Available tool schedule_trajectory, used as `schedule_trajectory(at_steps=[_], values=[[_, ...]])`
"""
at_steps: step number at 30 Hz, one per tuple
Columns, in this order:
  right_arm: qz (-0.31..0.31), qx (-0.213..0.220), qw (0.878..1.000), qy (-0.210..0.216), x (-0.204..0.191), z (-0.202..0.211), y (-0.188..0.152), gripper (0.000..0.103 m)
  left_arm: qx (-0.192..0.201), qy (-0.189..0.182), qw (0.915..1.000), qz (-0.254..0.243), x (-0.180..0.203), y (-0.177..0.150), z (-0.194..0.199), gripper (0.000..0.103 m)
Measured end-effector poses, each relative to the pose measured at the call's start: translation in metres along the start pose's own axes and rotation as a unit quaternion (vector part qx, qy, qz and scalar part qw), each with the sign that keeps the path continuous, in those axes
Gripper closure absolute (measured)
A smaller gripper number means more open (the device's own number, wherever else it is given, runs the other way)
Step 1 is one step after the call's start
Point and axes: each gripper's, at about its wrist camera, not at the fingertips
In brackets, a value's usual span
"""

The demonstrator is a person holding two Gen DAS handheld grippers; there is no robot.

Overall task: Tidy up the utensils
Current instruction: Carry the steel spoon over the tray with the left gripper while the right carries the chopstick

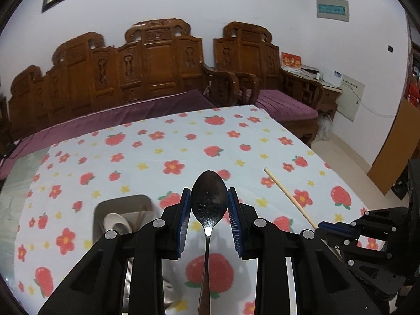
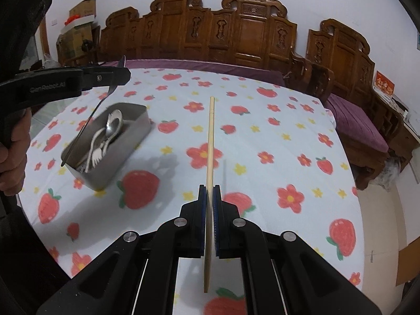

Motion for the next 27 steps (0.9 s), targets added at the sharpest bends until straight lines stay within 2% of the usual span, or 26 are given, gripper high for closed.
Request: schedule_trajectory(at_steps=[12, 19, 27], values=[[0.007, 0.009, 1.000, 0.023, -0.029, -0.009, 0.020, 0.097, -0.011, 0.023, 0.9985, 0.048, -0.064, 0.001, -0.009, 0.077], [0.008, 0.004, 0.999, 0.032, -0.034, -0.020, 0.021, 0.097, -0.037, 0.032, 0.9955, 0.082, -0.097, -0.010, -0.034, 0.077], [0.007, 0.002, 0.999, 0.040, -0.039, -0.027, 0.024, 0.097, -0.070, 0.057, 0.9922, 0.086, -0.113, -0.035, -0.061, 0.077]])
Point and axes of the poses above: each gripper's, at about its wrist camera, not at the fingertips, and z roughly against the way its jaws point, x to its right, y to its top, and after that the axes turned 4 degrees about -x, right-handed
